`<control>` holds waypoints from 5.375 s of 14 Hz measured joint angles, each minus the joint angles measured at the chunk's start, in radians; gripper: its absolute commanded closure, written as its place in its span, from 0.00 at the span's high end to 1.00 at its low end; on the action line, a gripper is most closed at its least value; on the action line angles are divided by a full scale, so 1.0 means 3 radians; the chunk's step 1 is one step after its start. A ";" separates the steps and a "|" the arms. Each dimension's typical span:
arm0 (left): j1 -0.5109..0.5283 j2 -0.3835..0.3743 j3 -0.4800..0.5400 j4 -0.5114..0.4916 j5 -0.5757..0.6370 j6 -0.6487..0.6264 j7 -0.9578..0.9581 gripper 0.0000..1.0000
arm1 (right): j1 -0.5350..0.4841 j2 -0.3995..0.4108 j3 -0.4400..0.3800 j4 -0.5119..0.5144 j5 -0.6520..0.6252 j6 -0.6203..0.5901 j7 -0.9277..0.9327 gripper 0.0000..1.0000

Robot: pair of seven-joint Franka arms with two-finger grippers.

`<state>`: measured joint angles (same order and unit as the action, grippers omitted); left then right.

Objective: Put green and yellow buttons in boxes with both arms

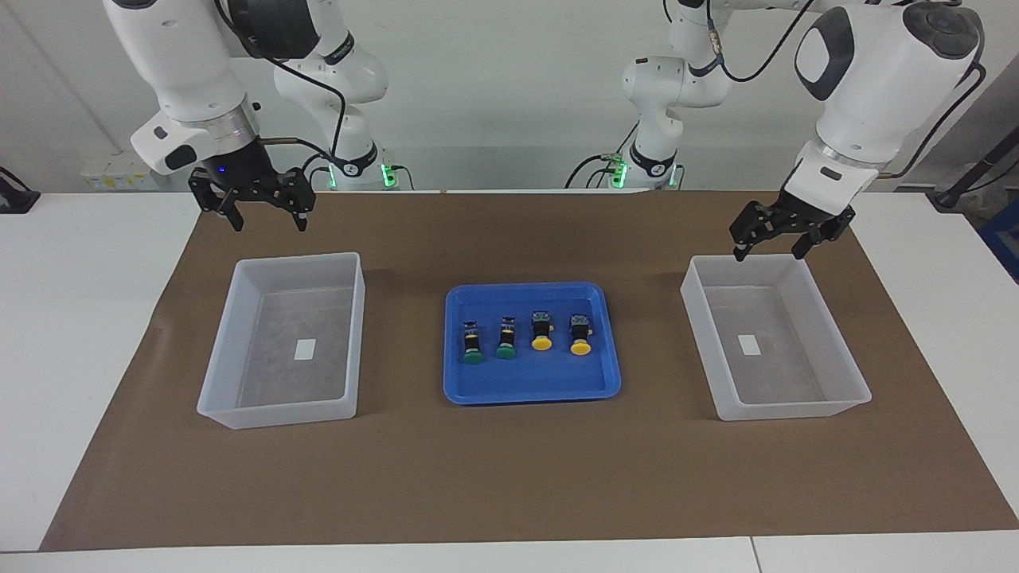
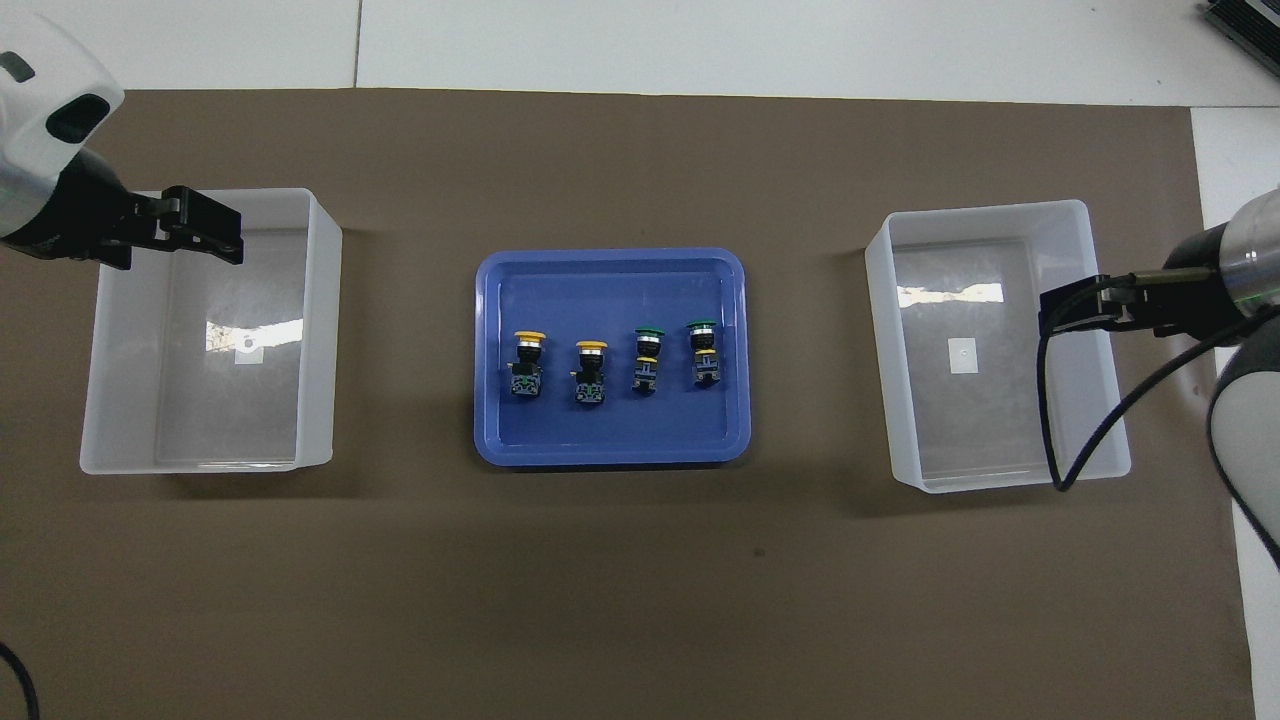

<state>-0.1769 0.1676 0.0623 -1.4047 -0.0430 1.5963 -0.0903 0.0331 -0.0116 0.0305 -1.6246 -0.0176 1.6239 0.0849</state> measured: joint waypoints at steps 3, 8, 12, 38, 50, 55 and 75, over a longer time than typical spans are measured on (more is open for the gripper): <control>0.0001 0.0000 0.0004 -0.0021 0.0000 0.0022 0.0000 1.00 | 0.0000 0.0000 0.0000 -0.0001 0.0000 0.0000 0.0000 1.00; 0.0007 -0.0013 0.0018 -0.0067 0.0011 0.0058 0.0000 1.00 | 0.0000 0.0000 0.0000 -0.0002 0.0000 0.0000 0.0000 1.00; 0.0002 -0.0031 -0.0004 -0.0100 0.0158 0.0077 0.0000 1.00 | 0.0000 0.0000 0.0001 -0.0003 0.0000 0.0000 0.0000 1.00; -0.0005 -0.0200 -0.0042 -0.0458 0.0172 0.0344 0.0000 1.00 | 0.1052 0.0918 0.0088 -0.0561 -0.0187 0.1973 0.0757 1.00; -0.0007 -0.0229 -0.0049 -0.0543 0.0172 0.0349 0.0000 1.00 | 0.1326 0.1178 0.0089 -0.0925 -0.0399 0.2722 0.0871 1.00; -0.0302 -0.0284 -0.0076 -0.0842 0.0171 0.0747 -0.0249 1.00 | 0.1374 0.1188 0.0089 -0.0993 -0.0399 0.2755 0.0894 0.86; -0.1142 0.0442 -0.0100 -0.2018 0.0171 0.3176 -0.1219 1.00 | 0.1157 0.0879 0.0054 -0.1028 -0.0411 0.2759 0.1092 0.00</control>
<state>-0.5194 0.3003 0.0323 -2.0101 0.0084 2.5492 -0.4559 0.3801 0.2522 0.0468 -1.9331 -0.1408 2.4518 0.4125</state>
